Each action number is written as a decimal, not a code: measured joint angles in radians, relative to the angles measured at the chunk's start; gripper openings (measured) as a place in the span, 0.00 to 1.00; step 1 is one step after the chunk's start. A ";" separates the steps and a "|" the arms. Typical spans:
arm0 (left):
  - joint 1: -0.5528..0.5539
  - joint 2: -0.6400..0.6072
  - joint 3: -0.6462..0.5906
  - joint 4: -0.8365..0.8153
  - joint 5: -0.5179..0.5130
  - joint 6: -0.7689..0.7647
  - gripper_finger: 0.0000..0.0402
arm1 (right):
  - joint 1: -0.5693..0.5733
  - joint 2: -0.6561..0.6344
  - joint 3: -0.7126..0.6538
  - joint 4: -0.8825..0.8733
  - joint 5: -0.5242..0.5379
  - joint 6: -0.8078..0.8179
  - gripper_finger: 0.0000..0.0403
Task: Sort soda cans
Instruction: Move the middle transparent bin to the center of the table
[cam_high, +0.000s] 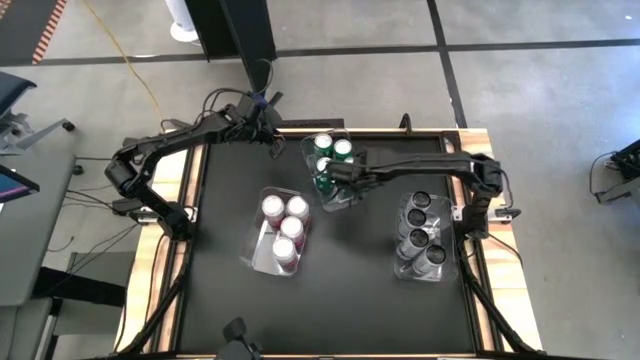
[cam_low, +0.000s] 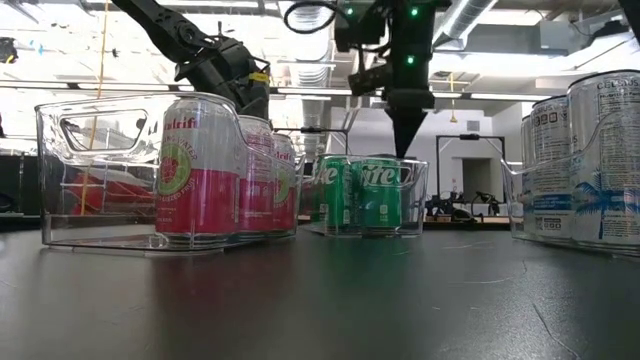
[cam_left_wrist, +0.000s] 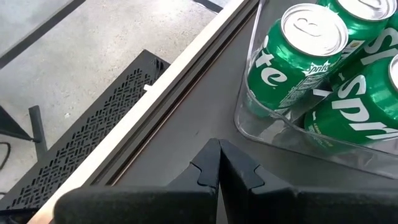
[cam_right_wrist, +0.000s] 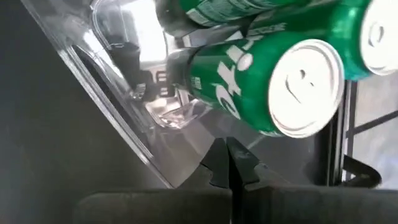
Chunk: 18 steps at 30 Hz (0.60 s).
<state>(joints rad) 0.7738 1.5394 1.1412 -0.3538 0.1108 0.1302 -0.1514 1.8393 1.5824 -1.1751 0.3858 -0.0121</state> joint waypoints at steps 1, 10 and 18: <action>0.000 0.000 0.000 0.000 0.000 -0.002 0.00 | 0.000 0.007 0.000 0.000 -0.004 -0.015 0.00; 0.000 0.000 0.000 -0.023 0.001 -0.011 0.00 | 0.023 0.034 0.000 0.019 -0.096 -0.108 0.00; 0.000 -0.001 0.000 -0.023 0.005 -0.014 0.00 | 0.023 0.096 0.002 0.028 -0.148 -0.189 0.00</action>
<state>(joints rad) 0.7738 1.5387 1.1412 -0.3772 0.1159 0.1163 -0.1288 1.9358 1.5845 -1.1475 0.2379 -0.2015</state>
